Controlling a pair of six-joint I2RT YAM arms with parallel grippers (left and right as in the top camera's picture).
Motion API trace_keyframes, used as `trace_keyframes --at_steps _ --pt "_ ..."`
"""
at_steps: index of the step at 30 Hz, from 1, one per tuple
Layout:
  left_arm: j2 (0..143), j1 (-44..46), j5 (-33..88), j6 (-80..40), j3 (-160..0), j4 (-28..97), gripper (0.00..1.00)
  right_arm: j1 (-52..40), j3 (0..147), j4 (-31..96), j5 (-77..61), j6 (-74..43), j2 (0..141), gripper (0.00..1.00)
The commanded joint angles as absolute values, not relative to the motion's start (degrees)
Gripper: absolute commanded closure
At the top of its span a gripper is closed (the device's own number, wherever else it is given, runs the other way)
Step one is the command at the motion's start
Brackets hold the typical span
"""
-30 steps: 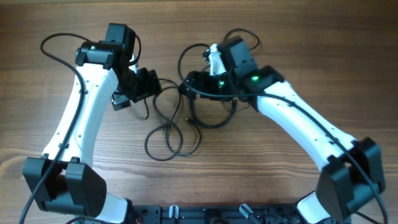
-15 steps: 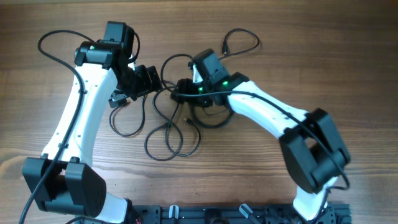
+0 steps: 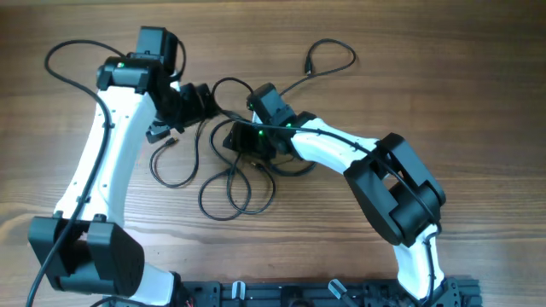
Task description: Untangle cables
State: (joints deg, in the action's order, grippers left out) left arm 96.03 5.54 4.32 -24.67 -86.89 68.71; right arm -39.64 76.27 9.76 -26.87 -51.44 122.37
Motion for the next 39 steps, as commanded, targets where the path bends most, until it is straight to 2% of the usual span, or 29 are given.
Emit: trace_keyframes --at_steps 1,3,7,8,10,16,22,25,28,32,36,37,39 --pt "95.7 -0.7 4.4 -27.4 -86.9 66.6 0.00 -40.2 76.2 9.6 -26.1 -52.9 126.1 0.52" --pt "95.7 -4.1 4.4 -27.4 -86.9 66.4 0.00 -40.2 76.2 9.2 -26.1 -52.9 126.5 0.55" --pt "95.7 -9.0 4.4 -27.4 -86.9 66.4 0.00 -40.2 76.2 7.6 -25.4 -52.5 126.6 0.73" --pt "95.7 -9.9 4.4 -27.4 -86.9 66.4 0.00 -40.2 76.3 7.0 -25.4 -52.4 126.6 0.86" --pt "95.7 -10.0 4.4 -27.2 -86.9 66.4 0.00 -40.2 76.3 6.3 -25.8 -51.6 126.5 0.96" --pt "95.7 -10.0 4.4 -27.2 -86.9 66.6 0.00 -39.9 76.9 5.2 -29.8 -41.2 119.3 0.95" --pt "95.7 -10.0 4.4 -27.2 -86.9 66.4 0.00 -35.1 77.6 8.7 -31.6 -39.0 97.4 0.96" --pt "95.7 -10.0 4.4 -27.2 -86.9 66.4 0.00 -28.5 81.5 15.2 -31.6 -37.4 89.2 0.96" --pt "95.7 -10.0 4.4 -27.2 -86.9 66.4 0.00 -21.1 88.3 22.4 -31.4 -35.9 87.3 0.96" --pt "95.7 -10.0 4.4 -26.4 -86.9 66.4 0.00 -7.6 97.0 32.0 -31.0 -32.8 87.3 0.96" --pt "95.7 -10.0 4.4 -25.7 -86.4 66.4 0.00 7.5 97.4 38.4 -31.0 -32.9 87.7 0.96" --pt "95.7 -10.0 4.4 -25.7 -85.9 66.4 0.00 13.9 97.4 40.4 -31.3 -32.9 88.5 0.96" --pt "95.7 -10.0 4.4 -25.7 -85.7 66.4 0.00 19.5 97.4 41.3 -32.8 -32.1 90.0 0.96"
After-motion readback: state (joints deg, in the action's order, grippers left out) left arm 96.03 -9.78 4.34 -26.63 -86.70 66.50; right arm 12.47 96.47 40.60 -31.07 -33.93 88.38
